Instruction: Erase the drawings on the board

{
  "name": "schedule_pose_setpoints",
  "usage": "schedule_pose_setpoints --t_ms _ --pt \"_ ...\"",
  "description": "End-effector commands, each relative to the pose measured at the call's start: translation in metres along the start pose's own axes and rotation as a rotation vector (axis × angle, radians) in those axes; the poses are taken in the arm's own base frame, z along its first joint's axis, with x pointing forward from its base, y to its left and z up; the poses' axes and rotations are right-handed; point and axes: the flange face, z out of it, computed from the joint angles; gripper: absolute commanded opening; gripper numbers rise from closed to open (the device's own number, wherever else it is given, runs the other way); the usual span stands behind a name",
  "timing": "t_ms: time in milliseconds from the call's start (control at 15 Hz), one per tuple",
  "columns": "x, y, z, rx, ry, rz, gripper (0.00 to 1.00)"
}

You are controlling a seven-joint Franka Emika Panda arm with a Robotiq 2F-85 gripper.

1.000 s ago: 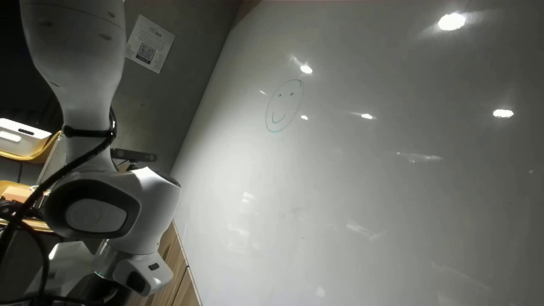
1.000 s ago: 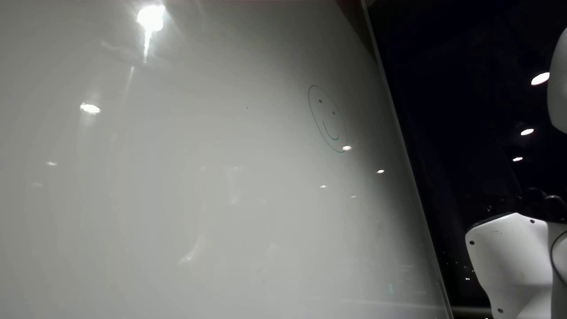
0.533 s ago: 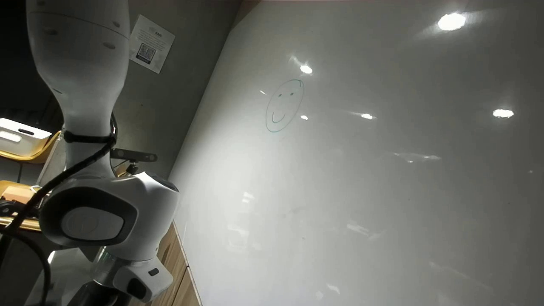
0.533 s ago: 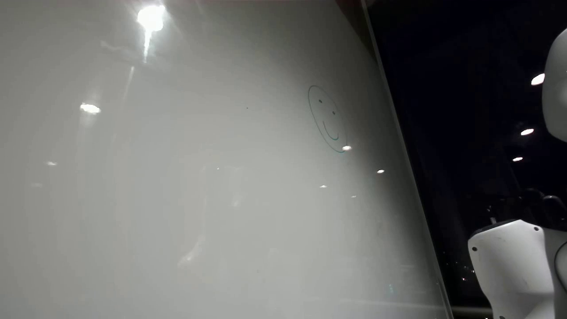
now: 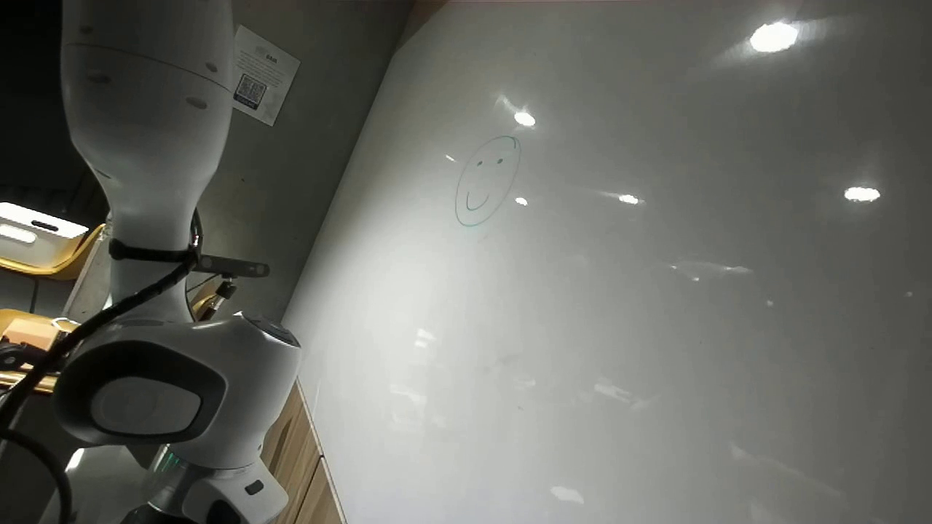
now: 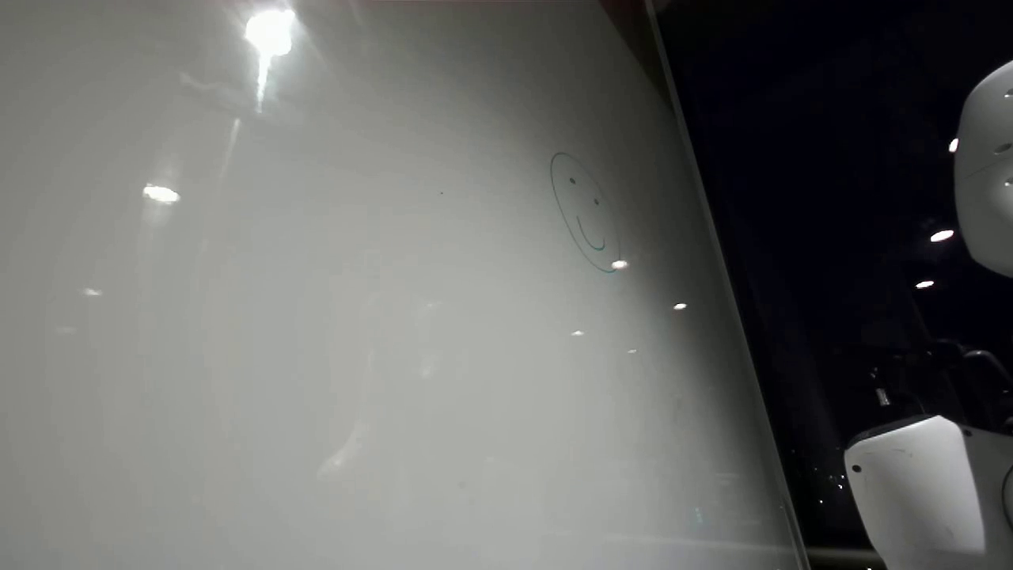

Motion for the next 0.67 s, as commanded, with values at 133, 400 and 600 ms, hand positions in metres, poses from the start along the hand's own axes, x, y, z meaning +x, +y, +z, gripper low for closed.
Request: schedule_pose_setpoints --t_ms 133,400,600 --pt "0.002 0.003 0.005 -0.004 0.023 -0.021 0.58" --pt "0.003 0.000 0.004 -0.011 0.027 -0.028 0.32" --pt "0.004 -0.003 -0.008 -0.016 0.033 -0.037 0.32"
